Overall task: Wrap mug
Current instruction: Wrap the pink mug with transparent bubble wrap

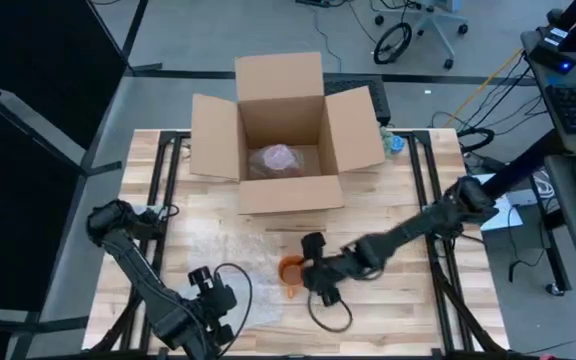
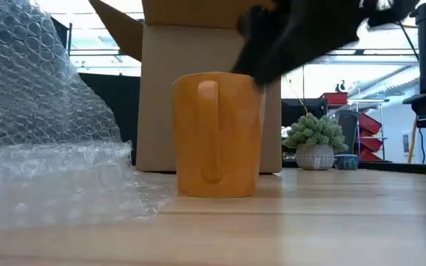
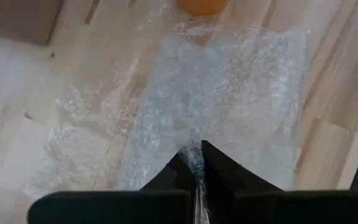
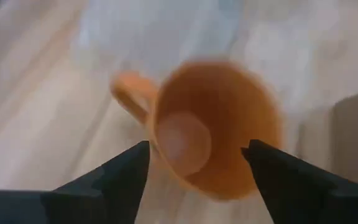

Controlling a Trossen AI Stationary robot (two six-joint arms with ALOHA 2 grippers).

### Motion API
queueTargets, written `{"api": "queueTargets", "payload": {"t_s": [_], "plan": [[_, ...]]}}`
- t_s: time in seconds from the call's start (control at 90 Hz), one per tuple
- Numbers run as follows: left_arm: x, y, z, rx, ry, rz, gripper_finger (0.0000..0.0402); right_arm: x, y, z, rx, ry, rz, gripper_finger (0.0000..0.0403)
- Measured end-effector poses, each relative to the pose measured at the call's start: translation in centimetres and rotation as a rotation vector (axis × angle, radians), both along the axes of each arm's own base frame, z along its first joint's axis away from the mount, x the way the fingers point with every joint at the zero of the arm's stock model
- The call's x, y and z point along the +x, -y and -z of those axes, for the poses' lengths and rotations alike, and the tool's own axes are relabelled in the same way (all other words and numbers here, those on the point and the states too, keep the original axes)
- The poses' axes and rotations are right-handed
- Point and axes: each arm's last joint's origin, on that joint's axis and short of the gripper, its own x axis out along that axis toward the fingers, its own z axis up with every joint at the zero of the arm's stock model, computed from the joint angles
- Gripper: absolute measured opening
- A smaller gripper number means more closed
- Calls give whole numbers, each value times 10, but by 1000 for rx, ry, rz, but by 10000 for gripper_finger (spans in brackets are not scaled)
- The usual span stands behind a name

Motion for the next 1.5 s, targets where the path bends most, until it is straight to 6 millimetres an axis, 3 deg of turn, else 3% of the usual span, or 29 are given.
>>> {"api": "queueTargets", "payload": {"t_s": [0.311,0.656,0.811,1.044,1.222,1.344,1.5], "plan": [[0,0,0,11,3,18,0,3,0,16,-115,-55,-149,143],[2,-1,0,19,15,13,0,-8,5,25,-166,-194,-128,13],[2,-1,0,25,20,18,0,-18,1,18,-127,-238,-88,6],[2,-1,0,30,23,20,0,-67,4,-13,-32,-474,124,3],[5,-2,0,31,28,31,0,-90,11,-20,-11,-663,270,2],[9,-2,0,23,37,50,0,-94,18,-16,-21,-720,311,1],[12,-3,0,20,41,64,0,-105,33,7,-33,-836,368,1]]}}
